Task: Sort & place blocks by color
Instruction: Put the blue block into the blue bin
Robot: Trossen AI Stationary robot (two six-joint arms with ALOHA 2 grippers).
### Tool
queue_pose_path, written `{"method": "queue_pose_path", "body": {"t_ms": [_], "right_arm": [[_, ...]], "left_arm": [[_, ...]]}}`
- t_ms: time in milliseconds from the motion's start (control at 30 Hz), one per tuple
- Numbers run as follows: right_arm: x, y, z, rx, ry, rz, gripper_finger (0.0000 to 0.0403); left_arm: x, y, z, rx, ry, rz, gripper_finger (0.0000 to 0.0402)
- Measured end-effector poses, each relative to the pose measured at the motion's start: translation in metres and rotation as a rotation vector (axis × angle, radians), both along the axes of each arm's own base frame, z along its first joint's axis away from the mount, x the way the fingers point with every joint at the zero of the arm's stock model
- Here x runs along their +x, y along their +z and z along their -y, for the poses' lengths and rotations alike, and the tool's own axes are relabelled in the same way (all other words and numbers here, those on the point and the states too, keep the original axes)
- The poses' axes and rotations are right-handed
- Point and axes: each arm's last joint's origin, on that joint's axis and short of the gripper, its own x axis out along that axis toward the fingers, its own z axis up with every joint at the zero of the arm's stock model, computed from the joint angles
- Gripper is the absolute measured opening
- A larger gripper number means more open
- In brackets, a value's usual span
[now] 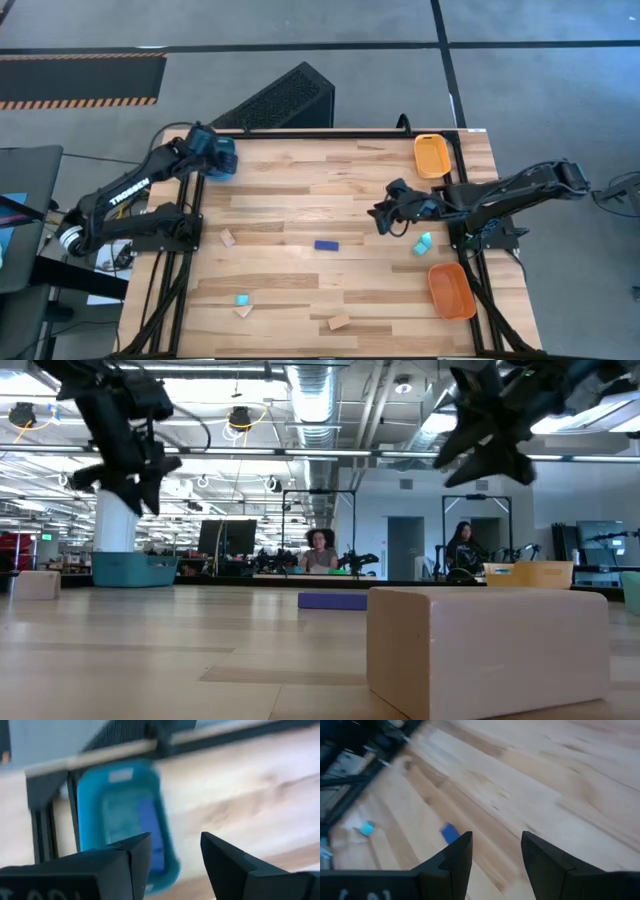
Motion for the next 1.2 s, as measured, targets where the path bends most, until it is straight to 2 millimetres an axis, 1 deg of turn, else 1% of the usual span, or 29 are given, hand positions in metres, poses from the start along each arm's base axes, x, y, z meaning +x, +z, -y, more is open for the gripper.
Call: {"method": "queue_pose_path", "body": {"t_ms": [100,233,333,467,567,700,767,867,967,1033,1133,1200], "right_arm": [[-0.011,-0.001,0.001,0.028,-0.034,-0.053,0.0186],[-0.018,-0.005,0.002,0.032,-0.06,-0.122,0.0183],[-0.017,-0.011,-0.001,0.029,-0.052,-0.174,0.0182],[-0.013,-0.019,-0.013,0.04,-0.021,-0.206,0.0186],[-0.013,-0.024,-0.025,0.078,-0.02,-0.218,0.0191],[-0.015,-0.028,-0.042,0.178,-0.055,-0.208,0.0193],[-0.017,-0.027,-0.053,0.228,-0.07,-0.209,0.019],[-0.02,-0.021,-0.073,0.289,-0.084,-0.234,0.018],[-0.027,-0.016,-0.095,0.298,-0.098,-0.324,0.0169],[-0.033,-0.014,-0.107,0.307,-0.109,-0.414,0.0165],[-0.042,-0.013,-0.12,0.317,-0.1,-0.548,0.0165],[-0.045,-0.016,-0.125,0.31,-0.088,-0.584,0.0169]], "left_arm": [[0.005,0.013,0.001,0.087,-0.047,0.082,0.0157],[0.02,0.021,0.007,0.125,-0.143,0.215,0.0157],[0.035,0.026,0.014,0.167,-0.222,0.275,0.0158],[0.056,0.033,0.027,0.213,-0.34,0.365,0.0158],[0.071,0.039,0.041,0.253,-0.449,0.424,0.0158],[0.089,0.042,0.061,0.296,-0.621,0.467,0.0158],[0.096,0.043,0.072,0.311,-0.716,0.479,0.0158],[0.102,0.046,0.088,0.334,-0.852,0.507,0.0158],[0.105,0.048,0.102,0.356,-0.964,0.518,0.0158],[0.108,0.046,0.109,0.358,-1.024,0.511,0.0158],[0.118,0.038,0.123,0.286,-1.061,0.512,0.0158],[0.127,0.03,0.137,0.248,-1.083,0.502,0.0158]]}}
